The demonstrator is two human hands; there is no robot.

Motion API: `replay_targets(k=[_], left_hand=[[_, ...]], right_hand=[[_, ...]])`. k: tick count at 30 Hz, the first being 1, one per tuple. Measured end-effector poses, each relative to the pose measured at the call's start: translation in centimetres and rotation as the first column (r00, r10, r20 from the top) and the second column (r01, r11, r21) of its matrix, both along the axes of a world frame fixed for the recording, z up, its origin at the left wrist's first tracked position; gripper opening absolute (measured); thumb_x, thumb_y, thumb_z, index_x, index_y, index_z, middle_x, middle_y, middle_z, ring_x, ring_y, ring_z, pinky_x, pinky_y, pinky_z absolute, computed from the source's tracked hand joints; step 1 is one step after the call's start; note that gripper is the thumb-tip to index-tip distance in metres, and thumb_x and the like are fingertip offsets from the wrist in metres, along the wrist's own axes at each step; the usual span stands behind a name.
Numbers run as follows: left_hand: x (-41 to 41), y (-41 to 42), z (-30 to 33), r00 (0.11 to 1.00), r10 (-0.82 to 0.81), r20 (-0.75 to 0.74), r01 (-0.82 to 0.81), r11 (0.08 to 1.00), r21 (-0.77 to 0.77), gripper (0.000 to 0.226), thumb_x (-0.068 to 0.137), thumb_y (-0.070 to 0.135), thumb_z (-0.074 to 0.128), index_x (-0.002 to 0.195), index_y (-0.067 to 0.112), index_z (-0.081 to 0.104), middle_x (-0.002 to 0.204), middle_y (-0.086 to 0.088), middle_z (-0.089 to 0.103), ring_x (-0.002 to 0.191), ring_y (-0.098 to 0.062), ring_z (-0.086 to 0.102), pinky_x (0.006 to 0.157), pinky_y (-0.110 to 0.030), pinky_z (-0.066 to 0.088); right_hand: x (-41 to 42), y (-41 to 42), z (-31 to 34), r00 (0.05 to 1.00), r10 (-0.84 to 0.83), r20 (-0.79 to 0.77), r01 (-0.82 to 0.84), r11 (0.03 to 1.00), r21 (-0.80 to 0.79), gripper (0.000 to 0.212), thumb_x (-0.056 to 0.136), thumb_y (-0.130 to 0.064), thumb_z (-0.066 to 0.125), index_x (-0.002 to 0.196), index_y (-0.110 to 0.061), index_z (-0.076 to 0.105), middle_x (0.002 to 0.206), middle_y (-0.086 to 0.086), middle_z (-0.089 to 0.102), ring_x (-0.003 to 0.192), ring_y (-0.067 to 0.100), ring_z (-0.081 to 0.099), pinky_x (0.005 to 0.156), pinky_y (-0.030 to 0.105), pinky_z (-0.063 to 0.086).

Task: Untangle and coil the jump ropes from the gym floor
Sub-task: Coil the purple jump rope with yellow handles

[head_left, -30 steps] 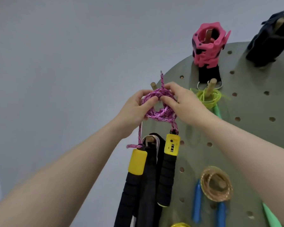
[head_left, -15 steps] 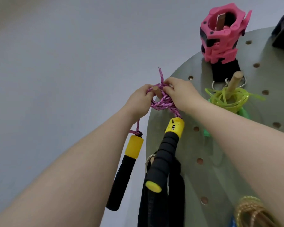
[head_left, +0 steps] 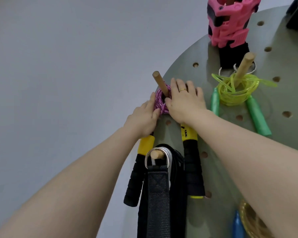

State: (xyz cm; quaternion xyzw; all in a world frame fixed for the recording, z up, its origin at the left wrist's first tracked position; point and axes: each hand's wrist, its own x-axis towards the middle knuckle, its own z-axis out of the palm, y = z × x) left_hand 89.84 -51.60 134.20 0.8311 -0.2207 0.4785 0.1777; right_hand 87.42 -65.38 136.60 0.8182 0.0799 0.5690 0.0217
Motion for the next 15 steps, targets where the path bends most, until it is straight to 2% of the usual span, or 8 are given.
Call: replay_targets(k=[1,3,5,7,9,11,13,15], left_hand=[[-0.3,0.4,-0.1,0.998,-0.013,-0.068,0.016,0.999,0.045,0.057,0.100,0.038,0.027,0.151,0.028,0.002,0.153,-0.003,0.028,0.137,-0.028,0.030,0.110,-0.045,0.027],[-1.3,1.1,-0.7,0.972,0.124,-0.200,-0.101,0.987,0.124,0.058,0.099,0.043,0.027,0.150,0.023,0.008,0.155,-0.004,0.024,0.139,-0.028,0.025,0.113,-0.045,0.023],[-3.3,1.2,-1.4,0.928,0.244,-0.283,-0.208,0.966,0.153,0.060,0.099,0.045,0.027,0.147,0.012,0.016,0.153,-0.010,0.022,0.139,-0.030,0.022,0.113,-0.042,0.021],[-5.8,1.0,-2.4,0.921,0.225,-0.320,-0.188,0.972,0.141,0.056,0.100,0.041,0.030,0.143,0.006,0.025,0.151,-0.012,0.024,0.138,-0.029,0.024,0.109,-0.037,0.022],[-8.2,0.9,-3.8,0.938,0.196,-0.287,-0.162,0.977,0.139,0.050,0.100,0.034,0.033,0.143,0.008,0.028,0.150,-0.010,0.026,0.138,-0.026,0.024,0.108,-0.033,0.023],[-10.0,1.4,-5.3,0.966,0.157,-0.204,-0.143,0.987,0.078,0.048,0.099,0.030,0.037,0.142,0.011,0.032,0.149,-0.007,0.030,0.136,-0.025,0.028,0.106,-0.032,0.027],[-11.6,2.1,-6.7,0.987,0.107,-0.121,-0.112,0.993,-0.040,0.044,0.096,0.027,0.041,0.139,0.014,0.040,0.145,-0.004,0.039,0.131,-0.021,0.037,0.099,-0.030,0.033],[-13.3,2.9,-8.1,0.996,0.064,-0.056,-0.071,0.988,-0.137,0.039,0.095,0.025,0.043,0.132,0.015,0.048,0.136,-0.002,0.048,0.124,-0.018,0.045,0.090,-0.026,0.035]], right_hand=[[-0.1,-0.1,-0.3,0.993,0.055,-0.103,-0.054,0.998,0.020,0.074,0.095,-0.044,0.034,0.150,-0.012,-0.005,0.159,0.006,-0.001,0.145,0.027,-0.002,0.115,0.043,0.004],[-0.6,-0.5,-1.2,0.974,0.098,-0.203,-0.097,0.995,0.017,0.081,0.093,-0.049,0.034,0.149,-0.014,-0.012,0.158,0.005,-0.012,0.145,0.024,-0.013,0.116,0.041,-0.008],[-1.4,-1.0,-2.5,0.977,0.144,-0.161,-0.138,0.989,0.043,0.075,0.095,-0.044,0.034,0.150,-0.013,-0.008,0.158,0.006,-0.012,0.146,0.023,-0.008,0.117,0.041,-0.005],[-2.6,-1.0,-4.3,0.977,0.202,-0.074,-0.194,0.976,0.099,0.069,0.096,-0.036,0.036,0.150,-0.010,0.000,0.159,0.008,-0.008,0.145,0.025,0.002,0.117,0.041,0.001],[-3.9,-0.8,-6.5,0.958,0.285,0.020,-0.285,0.947,0.149,0.062,0.095,-0.029,0.041,0.148,-0.008,0.016,0.158,0.010,0.006,0.142,0.027,0.014,0.116,0.040,0.009],[-5.6,-0.6,-8.6,0.922,0.375,0.093,-0.386,0.910,0.154,0.046,0.093,-0.021,0.045,0.137,-0.009,0.040,0.149,0.010,0.028,0.133,0.029,0.029,0.111,0.040,0.023],[-7.5,-0.1,-10.4,0.883,0.456,0.112,-0.468,0.874,0.130,0.028,0.090,-0.014,0.046,0.115,-0.009,0.058,0.129,0.007,0.050,0.117,0.027,0.044,0.099,0.041,0.036],[-9.6,1.0,-12.3,0.855,0.515,0.055,-0.518,0.849,0.100,0.023,0.090,-0.014,0.042,0.096,-0.009,0.063,0.105,0.004,0.061,0.100,0.024,0.051,0.085,0.041,0.043]])
